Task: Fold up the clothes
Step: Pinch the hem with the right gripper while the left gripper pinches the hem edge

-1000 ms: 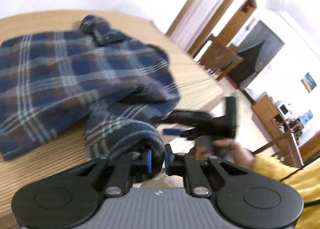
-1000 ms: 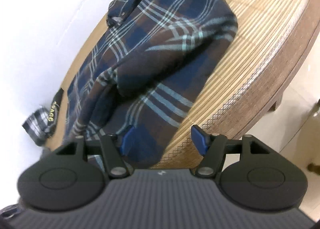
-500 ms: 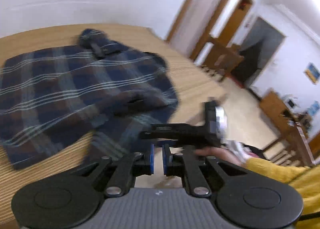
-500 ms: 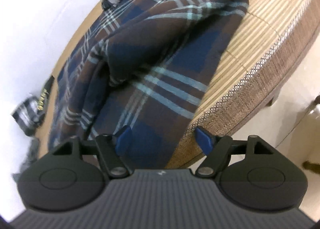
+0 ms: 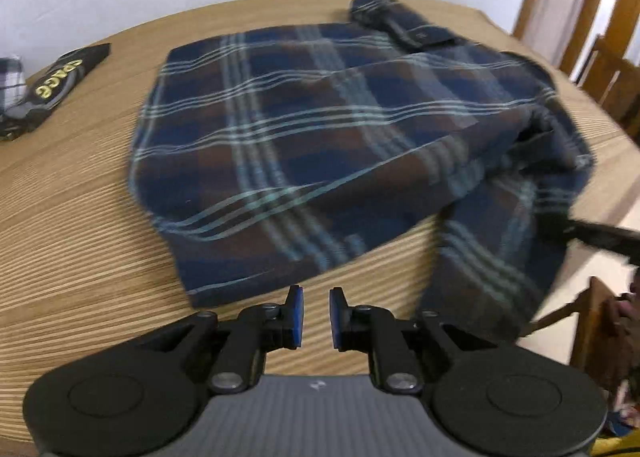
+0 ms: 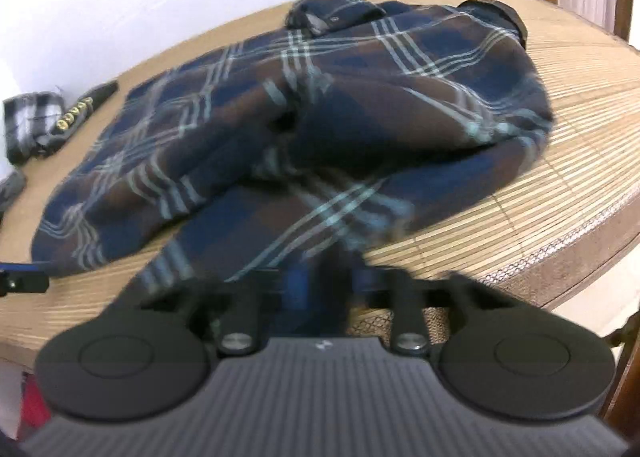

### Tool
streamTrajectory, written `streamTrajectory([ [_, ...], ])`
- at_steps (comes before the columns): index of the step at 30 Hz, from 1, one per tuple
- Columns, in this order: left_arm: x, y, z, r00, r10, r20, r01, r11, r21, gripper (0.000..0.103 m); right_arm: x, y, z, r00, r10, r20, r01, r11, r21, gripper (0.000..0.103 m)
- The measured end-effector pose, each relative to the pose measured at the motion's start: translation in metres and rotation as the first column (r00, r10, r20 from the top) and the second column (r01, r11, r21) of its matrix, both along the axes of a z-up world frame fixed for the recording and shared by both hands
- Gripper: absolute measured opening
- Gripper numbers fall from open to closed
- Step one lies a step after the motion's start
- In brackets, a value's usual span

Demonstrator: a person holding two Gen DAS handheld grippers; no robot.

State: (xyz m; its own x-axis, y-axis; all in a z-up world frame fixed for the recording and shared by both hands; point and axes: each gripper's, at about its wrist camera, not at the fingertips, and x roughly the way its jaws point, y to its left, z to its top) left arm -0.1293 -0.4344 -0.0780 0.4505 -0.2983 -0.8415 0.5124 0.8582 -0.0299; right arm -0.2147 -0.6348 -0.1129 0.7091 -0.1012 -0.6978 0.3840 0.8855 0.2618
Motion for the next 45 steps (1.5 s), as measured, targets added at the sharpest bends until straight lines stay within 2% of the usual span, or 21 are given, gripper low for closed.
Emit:
streamTrajectory([
  [2,0.007,0.007,-0.005,0.999,0.038,0.002,-0.038,0.999,-0.001,0.024,-0.008,-0.013,0.010,0.998,-0.032,0.054,0.029,0.998,0.061,0.010],
  [4,0.012,0.013,-0.008,0.997,0.075,0.005,-0.075,0.997,-0.010,0.031,-0.024,-0.024,0.032,0.989,-0.081,0.127,0.071,0.994,0.084,0.009],
  [9,0.021,0.024,-0.017,0.995,0.097,-0.037,-0.099,0.994,-0.050,0.037,-0.062,-0.048,0.082,0.960,-0.156,0.233,0.149,0.988,0.047,0.009],
  [11,0.022,0.023,-0.020,0.994,0.099,-0.039,-0.102,0.993,-0.057,0.044,-0.073,-0.053,0.095,0.956,-0.173,0.235,0.178,0.984,0.002,0.009],
  [13,0.020,0.022,-0.021,0.994,0.106,-0.029,-0.107,0.993,-0.057,0.045,-0.084,-0.064,0.102,0.953,-0.199,0.228,0.211,0.977,-0.026,0.009],
  [15,0.015,0.027,-0.019,0.992,0.127,-0.006,-0.127,0.990,-0.054,0.046,-0.094,-0.073,0.105,0.945,-0.237,0.227,0.248,0.969,-0.021,0.009],
  [20,0.008,0.042,-0.013,0.983,0.164,0.078,-0.160,0.986,-0.056,0.063,-0.107,-0.082,0.106,0.927,-0.299,0.228,0.308,0.952,-0.002,0.009],
  [24,0.022,0.035,-0.021,0.984,0.157,0.086,-0.153,0.987,-0.053,0.063,-0.105,-0.080,0.101,0.932,-0.290,0.216,0.293,0.956,0.019,0.009],
  [25,0.025,0.031,-0.025,0.985,0.149,0.085,-0.146,0.988,-0.046,0.061,-0.103,-0.081,0.099,0.936,-0.283,0.211,0.285,0.958,0.024,0.009],
  [27,0.030,0.023,-0.034,0.989,0.124,0.081,-0.123,0.992,-0.027,0.043,-0.100,-0.084,0.097,0.942,-0.268,0.201,0.268,0.963,0.029,0.009],
  [28,0.030,0.020,-0.036,0.989,0.116,0.088,-0.114,0.993,-0.026,0.032,-0.098,-0.084,0.095,0.944,-0.263,0.197,0.263,0.964,0.030,0.009],
  [29,0.029,0.019,-0.034,0.989,0.113,0.097,-0.110,0.993,-0.029,0.010,-0.097,-0.083,0.094,0.946,-0.260,0.192,0.259,0.965,0.030,0.009],
  [34,0.022,0.052,0.004,0.977,0.197,0.081,-0.186,0.974,-0.127,0.008,-0.110,-0.084,0.097,0.947,-0.260,0.187,0.261,0.965,0.021,0.009],
  [36,0.018,0.062,0.012,0.977,0.202,0.072,-0.192,0.974,-0.121,0.008,-0.120,-0.082,0.099,0.954,-0.236,0.183,0.239,0.971,0.003,0.009],
  [39,0.013,0.066,0.012,0.981,0.183,0.069,-0.178,0.981,-0.080,0.009,-0.131,-0.081,0.094,0.973,-0.195,0.124,0.199,0.980,-0.022,0.009],
  [42,0.012,0.062,0.005,0.982,0.186,0.034,-0.184,0.982,-0.052,0.009,-0.131,-0.082,0.080,0.978,-0.199,0.067,0.199,0.980,0.006,0.009],
  [45,0.016,0.060,0.013,0.979,0.204,0.019,-0.202,0.978,-0.055,0.009,-0.134,-0.080,0.084,0.968,-0.227,0.112,0.226,0.974,0.019,0.009],
])
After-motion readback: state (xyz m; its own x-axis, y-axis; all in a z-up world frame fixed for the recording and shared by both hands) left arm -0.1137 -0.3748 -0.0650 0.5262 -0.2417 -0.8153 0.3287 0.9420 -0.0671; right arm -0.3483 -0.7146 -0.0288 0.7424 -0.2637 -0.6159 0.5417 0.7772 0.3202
